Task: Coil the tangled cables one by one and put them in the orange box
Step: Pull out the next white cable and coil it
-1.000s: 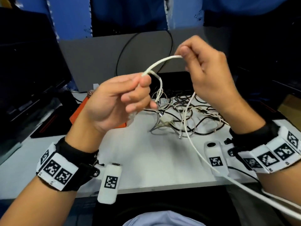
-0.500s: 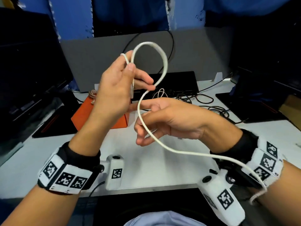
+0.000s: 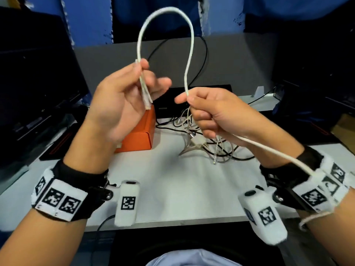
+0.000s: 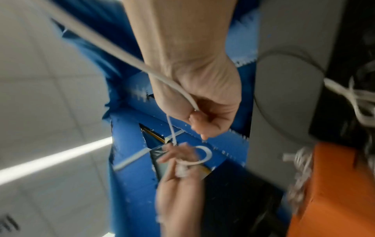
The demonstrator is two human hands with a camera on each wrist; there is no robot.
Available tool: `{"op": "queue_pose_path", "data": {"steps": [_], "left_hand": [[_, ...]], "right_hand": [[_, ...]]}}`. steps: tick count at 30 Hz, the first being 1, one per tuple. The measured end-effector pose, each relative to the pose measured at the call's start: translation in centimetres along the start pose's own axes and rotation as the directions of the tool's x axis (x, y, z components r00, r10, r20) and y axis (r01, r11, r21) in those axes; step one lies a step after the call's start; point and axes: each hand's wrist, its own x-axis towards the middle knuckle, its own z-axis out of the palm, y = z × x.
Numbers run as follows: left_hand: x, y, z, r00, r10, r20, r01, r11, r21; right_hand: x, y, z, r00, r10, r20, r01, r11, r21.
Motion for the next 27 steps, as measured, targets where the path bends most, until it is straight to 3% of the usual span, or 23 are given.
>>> {"op": "queue_pose_path", "data": {"steps": [1,3,5,6,7,9,11,12,15,16,18,19,21,22,24,26,27], "left_hand": [[-0.2,0.6,-0.2,0.997,-0.053,0.055,0.065,0.969,-0.239],[-0.5,1.6,-0.4,0.995,0.005,0.096,0.047,0.848,-0.528],[-0.2,3.6,-1.3,0.997,0.057,-0.056,-0.079,0.78,-0.621],[0.2,4.3,-2.0,0.992,0.07,-0.105,-0.122,0.746,-0.654],[0.3,4.7,-2.1,0.982,0.075,-0.174,-0.167,0.775,-0.609],[0.6,4.2,-2.6,0.947,0.171,-0.272,-0.276,0.866,-0.417],[0.3,3.2,-1.9,0.91,0.325,-0.257,-0.333,0.943,0.013],[0.2,2.6,-1.8,0.895,0.38,-0.234,-0.325,0.915,0.241],[0.4,0.8,-1.4,0.917,0.398,-0.004,-0.277,0.648,0.71],[0.4,0.5,-1.5,0.941,0.327,0.081,-0.253,0.528,0.81],[0.1,0.4,-1.9,0.977,0.058,0.206,-0.213,0.346,0.914],[-0.1,0.4,-2.0,0.962,-0.126,0.242,-0.185,0.355,0.916],[-0.7,0.5,-2.3,0.84,-0.419,0.344,-0.04,0.584,0.811],[-0.9,0.6,-2.6,0.787,-0.455,0.416,0.05,0.72,0.692],[-1.0,0.8,-3.2,0.745,-0.383,0.546,0.148,0.893,0.425],[-0.9,0.9,-3.5,0.74,-0.251,0.624,0.204,0.968,0.147],[-0.6,0.9,-3.7,0.753,-0.19,0.63,0.279,0.959,-0.043]], "right_hand": [[0.6,0.7,-0.6,0.993,-0.043,-0.106,0.028,0.99,-0.138],[1.5,2.2,-1.2,0.967,-0.155,-0.203,0.044,0.884,-0.465],[1.6,3.3,-0.8,0.983,-0.168,-0.076,0.066,0.705,-0.707],[1.3,3.6,-0.2,0.995,-0.092,0.025,0.079,0.655,-0.751],[0.9,3.7,0.7,0.992,0.002,0.123,0.094,0.636,-0.766],[-0.1,3.2,2.4,0.956,0.109,0.273,0.148,0.625,-0.766],[-0.9,2.2,3.2,0.927,0.133,0.35,0.178,0.665,-0.726],[-1.3,1.6,3.3,0.916,0.143,0.375,0.168,0.712,-0.682],[-2.5,-0.6,2.2,0.884,0.109,0.455,0.165,0.837,-0.522],[-2.8,-1.1,1.6,0.885,0.07,0.461,0.177,0.865,-0.47],[-2.9,-2.1,0.3,0.91,-0.031,0.413,0.197,0.909,-0.367],[-2.8,-2.5,-0.6,0.929,-0.079,0.362,0.206,0.923,-0.326],[-2.6,-3.0,-2.4,0.954,-0.148,0.26,0.226,0.925,-0.305],[-2.5,-3.2,-3.1,0.959,-0.169,0.227,0.235,0.922,-0.308],[-2.5,-3.3,-4.4,0.96,-0.183,0.21,0.243,0.919,-0.309],[-2.6,-3.5,-5.2,0.96,-0.148,0.239,0.217,0.93,-0.296],[-2.7,-3.6,-5.7,0.957,-0.121,0.264,0.198,0.936,-0.292]]}}
